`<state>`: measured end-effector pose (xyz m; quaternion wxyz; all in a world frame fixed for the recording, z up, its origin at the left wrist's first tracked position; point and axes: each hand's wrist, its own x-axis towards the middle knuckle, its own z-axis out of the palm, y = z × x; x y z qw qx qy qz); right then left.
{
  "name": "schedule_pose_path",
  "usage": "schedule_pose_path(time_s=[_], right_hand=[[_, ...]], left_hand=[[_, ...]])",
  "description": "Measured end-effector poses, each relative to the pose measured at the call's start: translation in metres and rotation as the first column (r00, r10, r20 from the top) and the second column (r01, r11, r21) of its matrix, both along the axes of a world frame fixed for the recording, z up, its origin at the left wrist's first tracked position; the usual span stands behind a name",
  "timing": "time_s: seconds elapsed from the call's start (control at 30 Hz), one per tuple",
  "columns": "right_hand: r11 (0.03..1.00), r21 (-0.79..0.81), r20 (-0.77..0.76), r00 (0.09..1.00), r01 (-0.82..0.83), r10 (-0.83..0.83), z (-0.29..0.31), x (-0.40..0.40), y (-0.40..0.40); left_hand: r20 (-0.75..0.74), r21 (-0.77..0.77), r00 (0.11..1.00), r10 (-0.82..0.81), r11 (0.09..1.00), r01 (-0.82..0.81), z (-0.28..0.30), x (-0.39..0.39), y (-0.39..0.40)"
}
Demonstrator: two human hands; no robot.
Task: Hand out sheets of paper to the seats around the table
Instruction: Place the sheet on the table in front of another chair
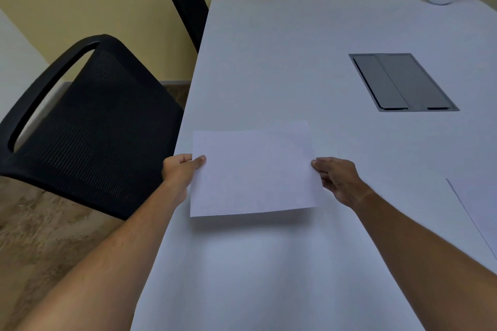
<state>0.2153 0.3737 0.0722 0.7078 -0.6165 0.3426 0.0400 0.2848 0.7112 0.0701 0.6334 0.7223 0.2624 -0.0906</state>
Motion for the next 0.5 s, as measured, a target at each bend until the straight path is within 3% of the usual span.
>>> schedule_pose_path(time_s=[0.2,0.5], right_hand=[[0.999,0.012,-0.057,0.998,0.031,-0.03,-0.026,0.021,0.008],[0.997,-0.065,-0.106,0.994,-0.037,0.03,-0.059,0.065,0.016]], left_hand=[[-0.075,-0.018,0.988,0.135,0.991,-0.136,-0.028,0.014,-0.002],[-0.089,0.191,0.983,0.162,0.971,-0.143,-0.059,0.051,0.008]])
